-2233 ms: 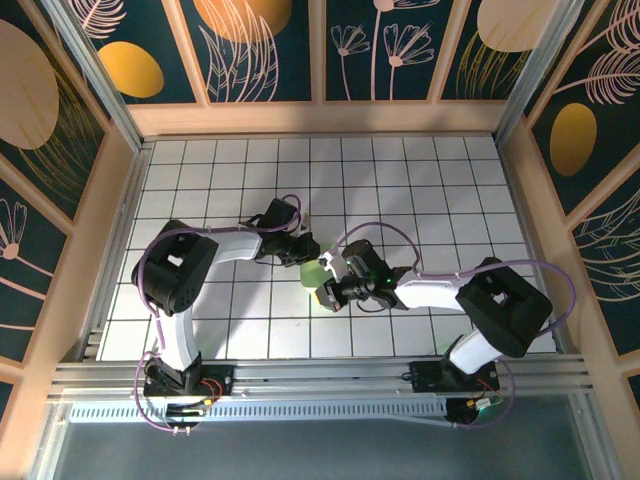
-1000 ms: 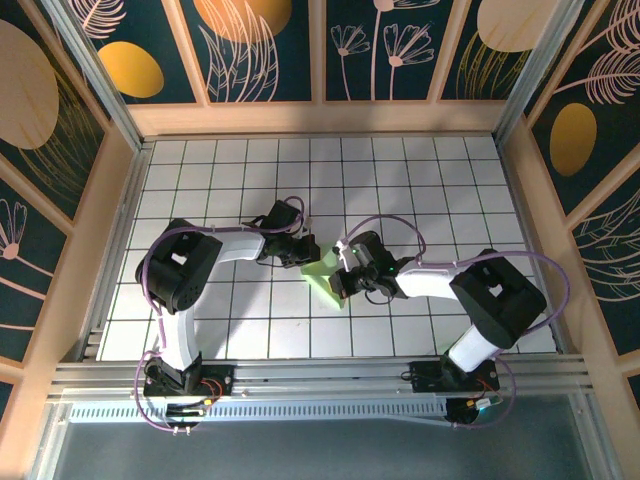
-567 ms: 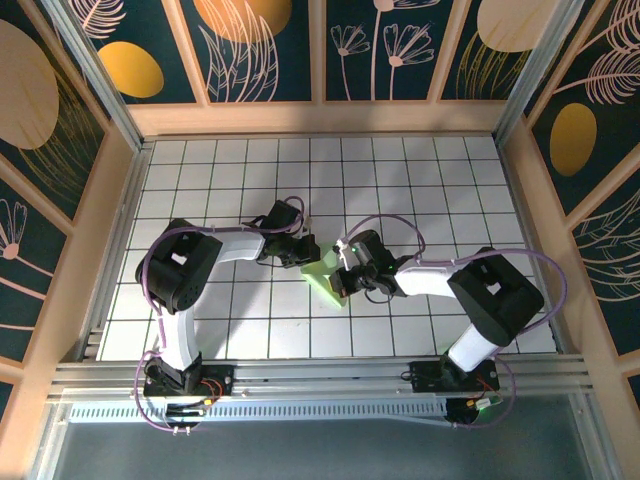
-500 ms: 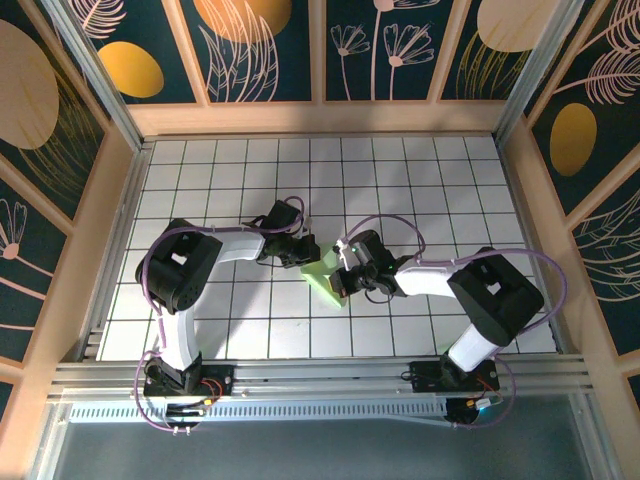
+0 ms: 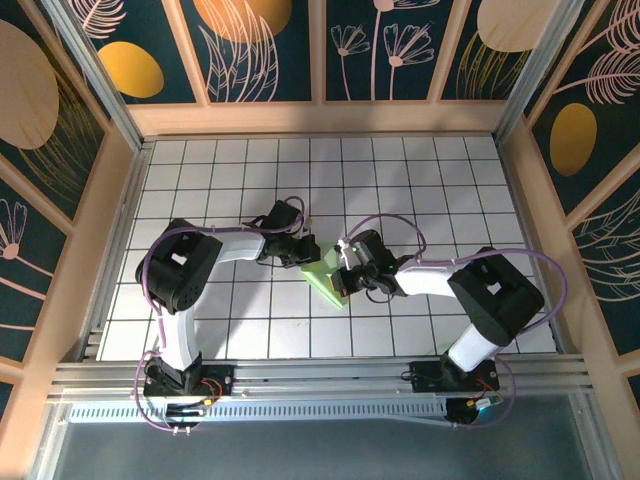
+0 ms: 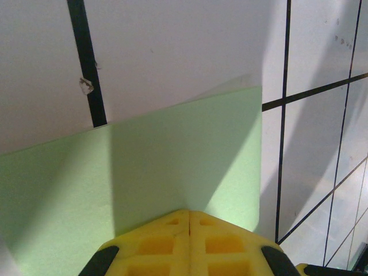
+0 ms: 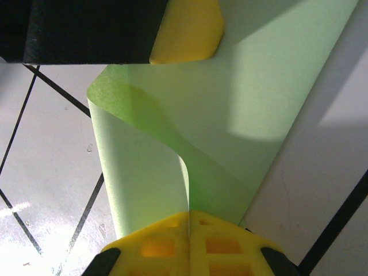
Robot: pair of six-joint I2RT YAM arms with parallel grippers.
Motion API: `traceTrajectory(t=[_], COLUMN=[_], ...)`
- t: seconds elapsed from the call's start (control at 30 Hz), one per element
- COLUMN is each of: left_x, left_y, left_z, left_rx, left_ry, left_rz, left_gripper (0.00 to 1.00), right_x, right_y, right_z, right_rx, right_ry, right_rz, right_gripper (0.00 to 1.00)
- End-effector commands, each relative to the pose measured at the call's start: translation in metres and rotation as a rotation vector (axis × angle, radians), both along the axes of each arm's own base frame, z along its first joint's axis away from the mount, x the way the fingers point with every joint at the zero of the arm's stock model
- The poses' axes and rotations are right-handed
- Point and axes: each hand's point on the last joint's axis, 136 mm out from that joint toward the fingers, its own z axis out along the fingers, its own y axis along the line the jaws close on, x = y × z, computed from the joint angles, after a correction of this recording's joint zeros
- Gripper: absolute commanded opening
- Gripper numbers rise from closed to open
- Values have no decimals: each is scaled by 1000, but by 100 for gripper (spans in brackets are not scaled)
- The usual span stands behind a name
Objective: Fold a paper plane with a square sheet of paper (fold left side to right side)
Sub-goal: Third fold the triangle at the center of the table.
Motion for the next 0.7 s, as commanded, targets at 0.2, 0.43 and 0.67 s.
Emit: traceTrajectory(t=[0.2,0.43,0.67], left_x=[-14,-12,-8], left_y=[19,19,19], left_z=[-27,-25,-16], left_rx=[109,103,100], left_ry=[57,51,23], left_rz=[35,38,47], left_gripper=[3,4,13], right_x=[7,3,-4], right_y=[0,-3,-8], right_z=[-1,-14,-26], right_rx=[-16,-36,-63], right_ry=[-6,26,59], right_rz=[-13,-9,-9], right_gripper=[0,0,0])
